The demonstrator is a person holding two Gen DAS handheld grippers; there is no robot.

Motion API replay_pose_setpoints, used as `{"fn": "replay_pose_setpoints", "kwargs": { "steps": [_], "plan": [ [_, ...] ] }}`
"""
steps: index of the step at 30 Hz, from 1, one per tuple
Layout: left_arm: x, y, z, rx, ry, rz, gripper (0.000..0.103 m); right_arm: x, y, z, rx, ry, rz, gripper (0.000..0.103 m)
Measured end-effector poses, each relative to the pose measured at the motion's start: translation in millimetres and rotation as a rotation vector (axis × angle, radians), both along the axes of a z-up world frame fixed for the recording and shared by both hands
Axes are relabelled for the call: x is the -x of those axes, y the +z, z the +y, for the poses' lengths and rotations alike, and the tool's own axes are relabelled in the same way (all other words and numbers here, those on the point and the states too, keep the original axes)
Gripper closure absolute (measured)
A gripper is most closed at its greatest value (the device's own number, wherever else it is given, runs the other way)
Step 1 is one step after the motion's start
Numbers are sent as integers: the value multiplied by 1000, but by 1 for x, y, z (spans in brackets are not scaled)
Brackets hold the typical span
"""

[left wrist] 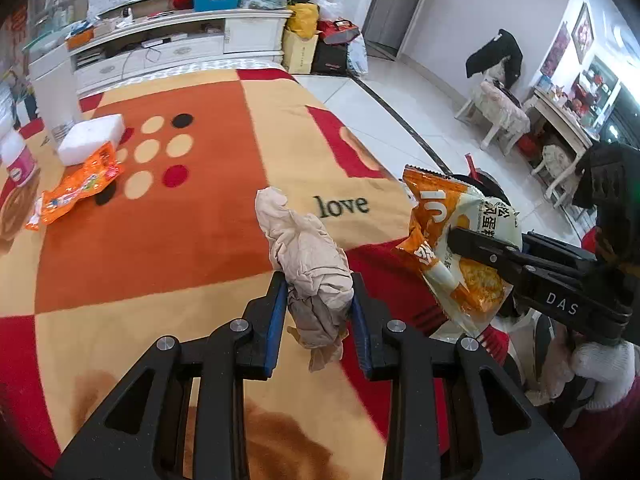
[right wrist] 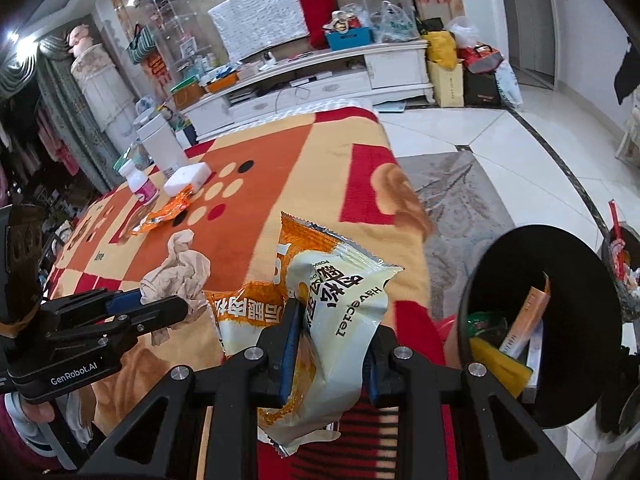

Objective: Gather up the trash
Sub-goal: 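Carry the beige cloth and snack bag over the black trash bin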

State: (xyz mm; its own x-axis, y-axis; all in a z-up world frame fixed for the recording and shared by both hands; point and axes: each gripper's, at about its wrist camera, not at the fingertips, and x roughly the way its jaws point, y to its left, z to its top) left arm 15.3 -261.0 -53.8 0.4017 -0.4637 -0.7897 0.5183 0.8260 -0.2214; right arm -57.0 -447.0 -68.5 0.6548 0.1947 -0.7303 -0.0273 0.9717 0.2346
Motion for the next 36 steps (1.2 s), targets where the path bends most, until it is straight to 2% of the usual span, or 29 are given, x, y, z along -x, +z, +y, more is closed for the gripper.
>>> {"fn": "replay_pose_setpoints", "kwargs": {
  "steps": [36],
  "plan": [
    [3, -2, -81, 38, -153, 20, 75, 32, -4, -103, 20, -217, 9, 77]
  ]
}}
